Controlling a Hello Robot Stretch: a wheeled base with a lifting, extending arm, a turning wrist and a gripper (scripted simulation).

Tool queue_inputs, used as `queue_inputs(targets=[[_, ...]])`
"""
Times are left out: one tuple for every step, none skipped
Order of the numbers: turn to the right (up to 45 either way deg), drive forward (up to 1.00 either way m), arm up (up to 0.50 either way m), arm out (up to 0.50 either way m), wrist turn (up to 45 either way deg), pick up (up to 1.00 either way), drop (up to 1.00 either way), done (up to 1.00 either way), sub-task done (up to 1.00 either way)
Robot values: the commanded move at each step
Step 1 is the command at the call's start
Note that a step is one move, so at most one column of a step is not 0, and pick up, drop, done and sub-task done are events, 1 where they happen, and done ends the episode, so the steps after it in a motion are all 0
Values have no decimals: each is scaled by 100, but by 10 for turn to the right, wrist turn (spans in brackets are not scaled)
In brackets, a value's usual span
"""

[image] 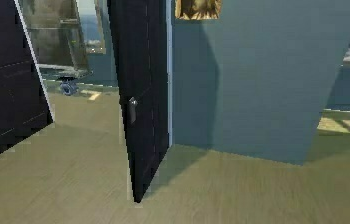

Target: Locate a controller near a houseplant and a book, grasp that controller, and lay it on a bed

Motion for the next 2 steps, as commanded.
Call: queue_inputs(targets=[[-450, 0, 0, 0, 0, 0, 0, 0, 0], [-450, 0, 0, 0, 0, 0, 0, 0, 0]])
